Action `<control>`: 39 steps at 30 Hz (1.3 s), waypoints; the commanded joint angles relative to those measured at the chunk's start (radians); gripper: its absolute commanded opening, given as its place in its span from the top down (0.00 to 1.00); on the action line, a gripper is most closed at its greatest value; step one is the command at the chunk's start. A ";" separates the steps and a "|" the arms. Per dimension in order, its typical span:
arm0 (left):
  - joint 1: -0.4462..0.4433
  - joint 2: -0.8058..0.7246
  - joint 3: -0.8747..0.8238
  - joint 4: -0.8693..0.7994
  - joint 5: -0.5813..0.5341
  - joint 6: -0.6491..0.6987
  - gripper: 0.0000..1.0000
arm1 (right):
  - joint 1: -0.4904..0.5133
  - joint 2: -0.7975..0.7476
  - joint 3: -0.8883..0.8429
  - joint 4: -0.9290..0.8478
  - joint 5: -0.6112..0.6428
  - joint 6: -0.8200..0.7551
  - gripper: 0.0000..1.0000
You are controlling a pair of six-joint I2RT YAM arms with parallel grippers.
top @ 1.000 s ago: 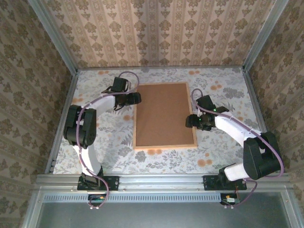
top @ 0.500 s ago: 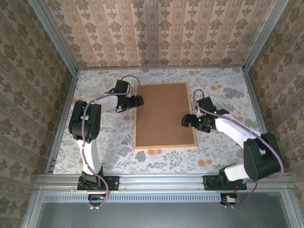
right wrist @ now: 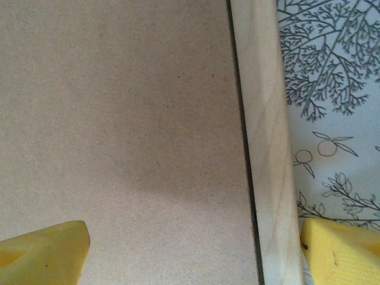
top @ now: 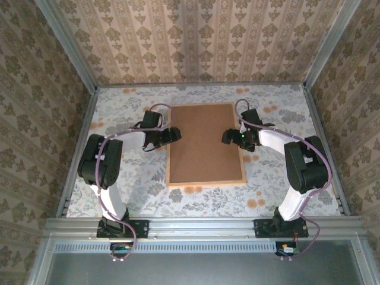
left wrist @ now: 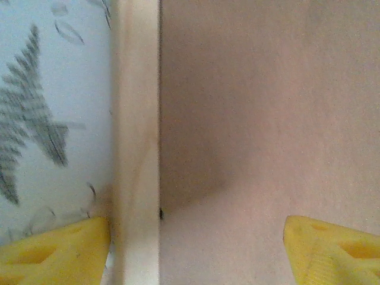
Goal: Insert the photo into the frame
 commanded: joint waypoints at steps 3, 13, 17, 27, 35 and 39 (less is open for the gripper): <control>-0.057 -0.072 -0.089 0.008 0.110 -0.101 0.23 | -0.024 0.064 0.085 0.009 -0.126 -0.053 0.08; -0.278 -0.263 -0.250 0.041 0.089 -0.196 0.23 | -0.039 0.206 0.300 -0.105 -0.231 -0.229 0.11; -0.370 -0.345 -0.314 0.043 0.084 -0.196 0.23 | -0.025 0.334 0.475 -0.134 -0.305 -0.244 0.13; -0.276 -0.579 -0.237 -0.384 0.097 0.123 0.21 | -0.060 0.293 0.630 -0.297 0.052 -0.212 0.06; 0.044 -0.365 0.013 -0.263 0.003 0.231 0.19 | -0.080 -0.127 0.193 -0.269 0.137 -0.090 0.06; 0.100 -0.117 0.232 -0.223 -0.022 0.286 0.17 | -0.093 -0.257 0.066 -0.322 0.213 -0.067 0.05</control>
